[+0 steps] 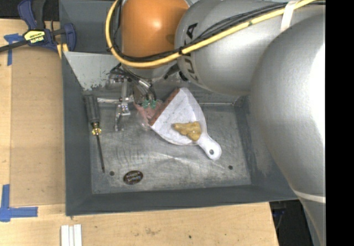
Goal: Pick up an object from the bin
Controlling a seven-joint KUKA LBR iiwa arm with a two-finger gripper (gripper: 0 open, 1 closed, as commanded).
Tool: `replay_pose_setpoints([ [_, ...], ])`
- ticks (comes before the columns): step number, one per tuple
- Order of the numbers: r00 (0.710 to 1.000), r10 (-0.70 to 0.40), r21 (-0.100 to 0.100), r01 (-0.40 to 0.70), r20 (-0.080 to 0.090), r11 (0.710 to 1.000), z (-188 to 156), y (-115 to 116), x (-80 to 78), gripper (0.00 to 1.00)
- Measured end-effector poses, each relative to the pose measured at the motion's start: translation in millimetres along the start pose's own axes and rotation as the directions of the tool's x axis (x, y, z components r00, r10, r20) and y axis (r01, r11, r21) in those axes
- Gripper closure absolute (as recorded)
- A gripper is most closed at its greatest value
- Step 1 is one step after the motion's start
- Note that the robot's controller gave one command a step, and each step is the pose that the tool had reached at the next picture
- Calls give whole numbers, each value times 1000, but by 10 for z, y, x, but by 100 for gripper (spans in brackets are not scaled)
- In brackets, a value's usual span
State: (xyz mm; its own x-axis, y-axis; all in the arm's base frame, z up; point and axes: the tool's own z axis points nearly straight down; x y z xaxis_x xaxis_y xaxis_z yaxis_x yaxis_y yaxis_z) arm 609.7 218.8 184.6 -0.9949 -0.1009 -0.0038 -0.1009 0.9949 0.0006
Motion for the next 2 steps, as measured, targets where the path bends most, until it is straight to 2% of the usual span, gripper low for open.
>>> replay_pose_setpoints([
  [1, 998, -57, -2, 57, 7, 998, 455, 124, 91, 0],
  [2, 1000, 25, 1, -25, -7, 1000, 775, 191, 323, 0],
])
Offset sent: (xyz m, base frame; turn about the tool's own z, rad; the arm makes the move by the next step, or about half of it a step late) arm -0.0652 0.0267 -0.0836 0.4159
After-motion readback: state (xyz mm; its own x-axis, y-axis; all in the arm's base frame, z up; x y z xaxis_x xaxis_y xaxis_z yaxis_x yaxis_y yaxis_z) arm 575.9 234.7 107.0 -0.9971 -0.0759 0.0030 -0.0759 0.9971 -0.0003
